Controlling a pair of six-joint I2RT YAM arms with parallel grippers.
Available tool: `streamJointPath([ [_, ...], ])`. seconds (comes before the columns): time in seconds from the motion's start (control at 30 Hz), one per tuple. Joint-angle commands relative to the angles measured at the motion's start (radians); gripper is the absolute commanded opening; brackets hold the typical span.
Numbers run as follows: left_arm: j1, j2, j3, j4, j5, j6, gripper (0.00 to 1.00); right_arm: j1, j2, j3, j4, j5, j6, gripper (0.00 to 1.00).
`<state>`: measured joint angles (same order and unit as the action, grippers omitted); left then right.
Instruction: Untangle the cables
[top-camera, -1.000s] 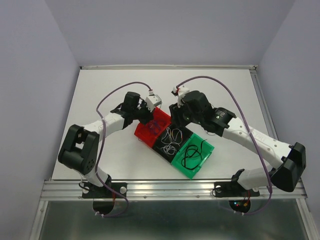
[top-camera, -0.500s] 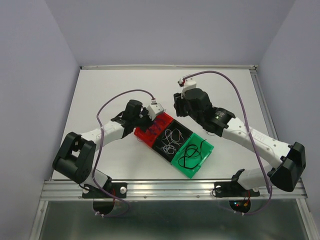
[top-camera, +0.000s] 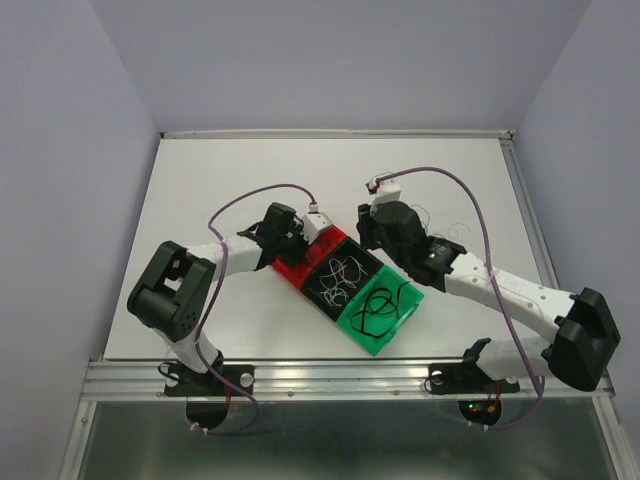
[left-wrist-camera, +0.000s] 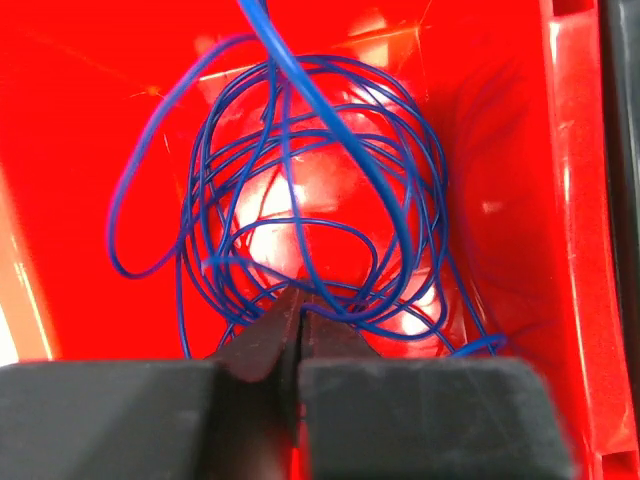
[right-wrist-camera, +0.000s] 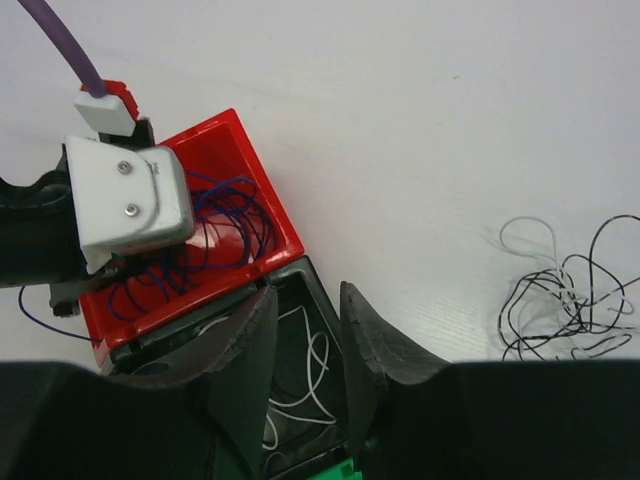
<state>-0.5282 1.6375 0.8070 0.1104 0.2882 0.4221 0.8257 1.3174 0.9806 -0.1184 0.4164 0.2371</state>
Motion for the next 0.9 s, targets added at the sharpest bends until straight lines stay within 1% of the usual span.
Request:
streamJointPath([
  [0.0,-0.001,-0.072,0.015,0.003,-0.011,-0.017,0.18,-0.014,-0.107,-0.066,0.161,0.045,0.033,0.37],
  [0.07,-0.001,-0.117,-0.005,0.015,0.000,-0.019,0.26,-0.017,-0.116,-0.083,0.171,0.041,0.036,0.37],
  [0.13,-0.001,-0.178,-0.011,0.009,0.005,-0.023,0.32,-0.017,-0.119,-0.092,0.174,0.044,0.037,0.37],
  [0.2,-0.001,-0.234,-0.009,-0.012,0.012,-0.025,0.34,-0.019,-0.115,-0.100,0.178,0.048,0.037,0.37],
  [0.23,-0.001,-0.251,-0.006,-0.040,0.012,-0.026,0.35,-0.019,-0.116,-0.103,0.180,0.047,0.037,0.37],
  [0.27,-0.001,-0.269,-0.002,-0.054,0.015,-0.031,0.40,-0.020,-0.115,-0.105,0.183,0.045,0.039,0.37],
  [0.3,-0.001,-0.292,0.004,-0.070,0.017,-0.032,0.42,-0.019,-0.115,-0.106,0.183,0.044,0.041,0.37],
  [0.37,-0.001,-0.309,0.021,-0.148,0.016,-0.025,0.45,-0.019,-0.118,-0.112,0.184,0.039,0.042,0.37],
  [0.5,-0.001,-0.418,0.009,-0.187,-0.073,0.006,0.48,-0.019,-0.129,-0.122,0.187,0.038,0.045,0.38],
  [0.63,-0.001,-0.479,0.055,-0.265,-0.051,0.027,0.50,-0.019,-0.132,-0.123,0.191,0.032,0.045,0.38],
  [0.77,-0.001,-0.443,0.165,-0.314,-0.006,0.044,0.49,-0.020,-0.129,-0.128,0.191,0.038,0.047,0.38],
  [0.87,-0.003,-0.374,0.227,-0.318,0.011,0.053,0.49,-0.022,-0.124,-0.131,0.195,0.059,0.047,0.38],
])
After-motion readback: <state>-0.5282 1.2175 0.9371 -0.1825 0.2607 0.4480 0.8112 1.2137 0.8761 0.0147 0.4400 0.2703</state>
